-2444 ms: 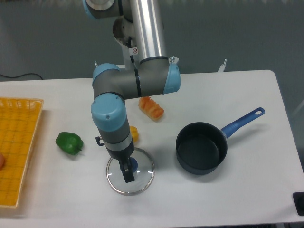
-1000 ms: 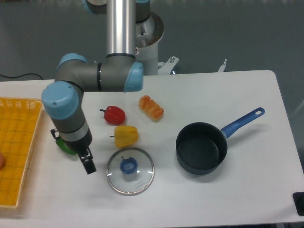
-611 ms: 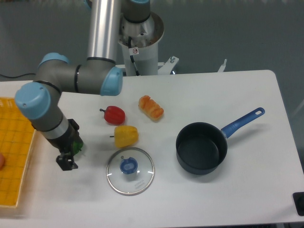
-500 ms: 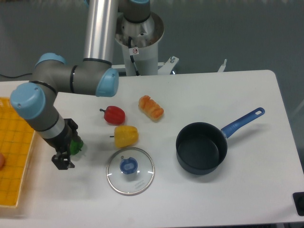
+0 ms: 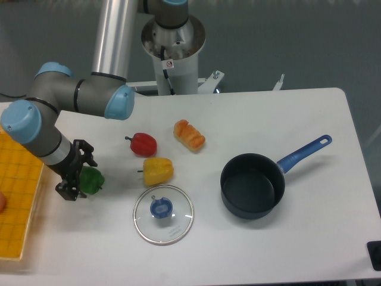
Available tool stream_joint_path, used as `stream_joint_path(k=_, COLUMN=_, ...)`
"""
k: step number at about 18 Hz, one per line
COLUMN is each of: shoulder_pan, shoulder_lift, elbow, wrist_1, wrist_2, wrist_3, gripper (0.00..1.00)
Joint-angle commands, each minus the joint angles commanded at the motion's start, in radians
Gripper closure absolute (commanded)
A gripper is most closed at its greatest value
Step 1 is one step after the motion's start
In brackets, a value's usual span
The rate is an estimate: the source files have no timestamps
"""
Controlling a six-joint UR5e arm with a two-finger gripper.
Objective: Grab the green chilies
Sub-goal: 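Lower the open gripper around the green bell pepper, then close the gripper on the green bell pepper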
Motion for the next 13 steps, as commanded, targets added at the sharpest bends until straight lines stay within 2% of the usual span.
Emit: stream_joint_path(k=13, shoulder_pan=-0.028, shoulder_lift=-0.038, elbow=0.001, wrist_1=0.012, wrist_2=0.008, wrist_3=-0.057, gripper=0.0)
